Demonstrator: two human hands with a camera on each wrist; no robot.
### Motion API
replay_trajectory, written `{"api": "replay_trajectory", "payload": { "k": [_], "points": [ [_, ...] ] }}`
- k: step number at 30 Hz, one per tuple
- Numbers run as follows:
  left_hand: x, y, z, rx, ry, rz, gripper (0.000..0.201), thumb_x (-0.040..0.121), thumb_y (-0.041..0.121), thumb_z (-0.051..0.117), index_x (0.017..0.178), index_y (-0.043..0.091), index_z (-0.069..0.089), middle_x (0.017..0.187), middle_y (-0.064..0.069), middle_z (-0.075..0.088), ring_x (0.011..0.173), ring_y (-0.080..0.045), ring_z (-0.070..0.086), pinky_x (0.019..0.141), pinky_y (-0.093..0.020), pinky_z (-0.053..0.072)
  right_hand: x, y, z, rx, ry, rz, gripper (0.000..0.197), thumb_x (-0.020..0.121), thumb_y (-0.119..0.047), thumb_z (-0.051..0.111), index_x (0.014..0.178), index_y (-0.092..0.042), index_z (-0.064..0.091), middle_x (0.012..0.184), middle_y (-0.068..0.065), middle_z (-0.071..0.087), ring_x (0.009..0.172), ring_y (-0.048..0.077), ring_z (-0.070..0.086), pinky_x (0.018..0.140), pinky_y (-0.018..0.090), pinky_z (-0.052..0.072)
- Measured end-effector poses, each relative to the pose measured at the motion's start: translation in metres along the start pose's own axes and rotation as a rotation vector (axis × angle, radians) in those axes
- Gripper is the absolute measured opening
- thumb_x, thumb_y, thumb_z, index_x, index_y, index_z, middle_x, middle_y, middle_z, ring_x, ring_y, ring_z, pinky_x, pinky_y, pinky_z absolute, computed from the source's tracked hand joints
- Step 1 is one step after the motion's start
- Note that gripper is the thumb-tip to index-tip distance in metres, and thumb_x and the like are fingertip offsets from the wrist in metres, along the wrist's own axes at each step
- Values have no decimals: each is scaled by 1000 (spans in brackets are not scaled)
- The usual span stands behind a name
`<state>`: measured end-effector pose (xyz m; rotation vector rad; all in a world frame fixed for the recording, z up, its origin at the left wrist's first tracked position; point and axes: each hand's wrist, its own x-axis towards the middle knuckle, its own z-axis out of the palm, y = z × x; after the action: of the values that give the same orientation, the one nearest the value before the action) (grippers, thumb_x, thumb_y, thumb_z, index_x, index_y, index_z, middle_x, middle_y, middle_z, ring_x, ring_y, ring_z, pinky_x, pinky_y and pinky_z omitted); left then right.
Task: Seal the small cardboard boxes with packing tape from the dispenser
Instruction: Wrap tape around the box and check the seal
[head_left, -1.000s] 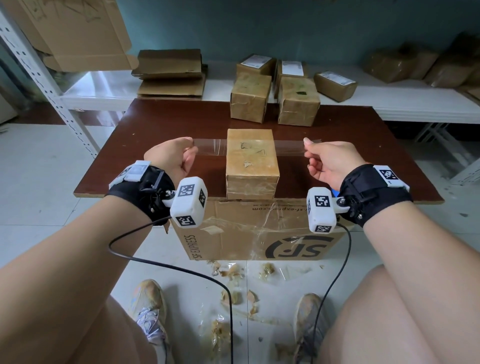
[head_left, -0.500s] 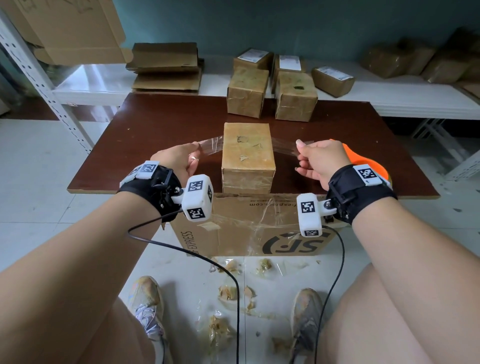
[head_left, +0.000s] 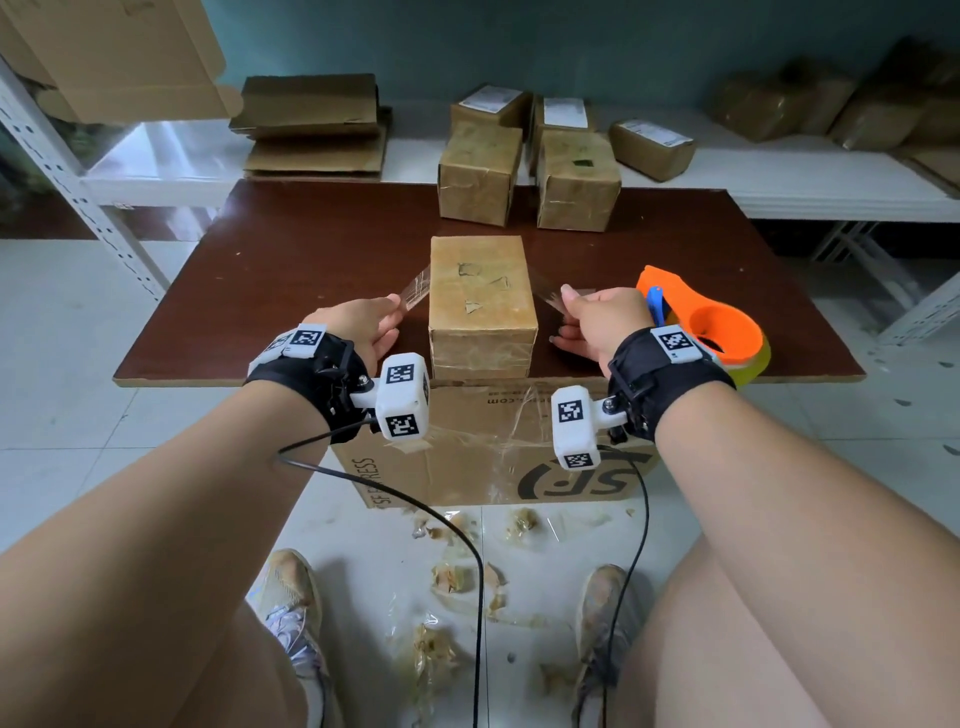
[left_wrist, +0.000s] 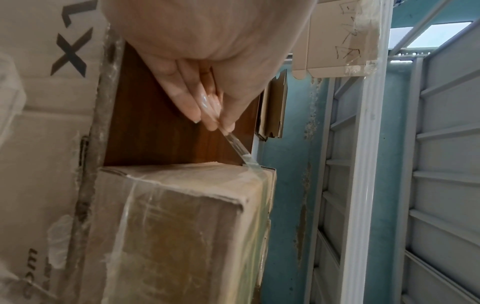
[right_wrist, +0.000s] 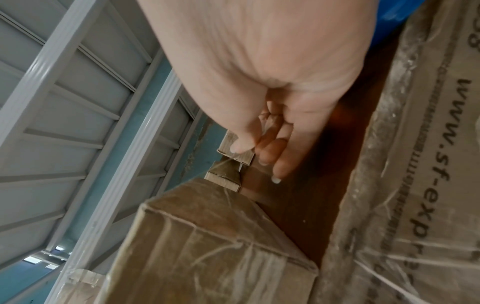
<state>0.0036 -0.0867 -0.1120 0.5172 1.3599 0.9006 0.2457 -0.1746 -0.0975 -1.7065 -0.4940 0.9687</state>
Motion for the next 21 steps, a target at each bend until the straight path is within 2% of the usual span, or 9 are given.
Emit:
{"api": "replay_trajectory", "payload": {
  "k": [5, 8, 10, 12, 13, 16, 18, 19, 21],
  "points": [
    [-7, -3, 10, 25, 24, 33, 17, 96, 10, 79, 112, 6, 74, 90, 0, 81, 78, -3, 76, 55, -15, 55, 0, 1, 12, 18, 7, 103, 29, 106, -20, 64, 80, -8, 57, 79, 8, 56, 66, 21, 61, 57, 32, 62],
    [-6, -7, 14, -12, 31, 28, 10, 98, 8, 76, 108, 6, 74, 94, -2, 81, 91, -7, 78, 60, -16, 57, -1, -2, 15, 27, 11, 145, 19, 106, -21, 65, 94, -6, 63, 82, 7, 59, 80, 27, 71, 66, 35, 62],
    [-8, -7, 18, -60, 4, 3, 22, 103, 8, 68, 125, 6, 72, 120, -8, 79, 111, -15, 76, 84, -21, 61, -6, -4, 17, 51, -31, 202, 21, 106, -24, 64, 115, -6, 65, 97, 7, 64, 83, 26, 70, 65, 34, 61],
    [-9, -8, 22, -84, -35, 9, 38, 110, 8, 52, 148, 5, 56, 150, -11, 62, 140, -20, 59, 113, -27, 49, -9, -3, 20, 77, -43, 234, 29, 105, -25, 65, 127, -5, 63, 122, 7, 68, 72, 25, 69, 55, 35, 61],
    [-14, -8, 22, -95, -31, 3, 40, 112, 8, 47, 152, 5, 51, 153, -9, 60, 143, -19, 56, 117, -26, 45, -10, -3, 21, 97, -37, 237, 27, 105, -23, 66, 125, -5, 64, 128, 9, 69, 69, 25, 69, 52, 37, 62],
    [-12, -14, 21, -27, 39, 39, 22, 106, 11, 61, 127, 11, 68, 134, -6, 73, 119, -15, 72, 91, -25, 60, -12, -2, 23, 155, -10, 247, 10, 104, -16, 66, 103, -5, 68, 116, 14, 68, 64, 30, 67, 37, 35, 56],
    [-8, -20, 21, 118, 32, 94, 16, 100, 14, 68, 116, 14, 71, 137, -13, 71, 96, -19, 73, 68, -26, 56, -12, -2, 24, 199, 22, 270, 15, 104, -13, 67, 90, -6, 67, 103, 13, 66, 61, 32, 67, 33, 35, 52],
    [-12, -21, 24, 236, 39, 117, 21, 97, 15, 70, 118, 14, 71, 135, -15, 71, 86, -19, 69, 64, -27, 53, -12, -2, 26, 218, 30, 285, 18, 103, -12, 67, 87, -6, 66, 95, 12, 65, 57, 32, 68, 32, 36, 52],
    [-20, -21, 26, 482, 132, 108, 22, 94, 17, 70, 116, 17, 70, 119, -9, 74, 88, -22, 68, 70, -27, 52, -11, -1, 29, 268, 48, 309, 22, 104, -9, 66, 82, -6, 63, 84, 11, 62, 39, 28, 65, 30, 37, 51]
  ]
}}
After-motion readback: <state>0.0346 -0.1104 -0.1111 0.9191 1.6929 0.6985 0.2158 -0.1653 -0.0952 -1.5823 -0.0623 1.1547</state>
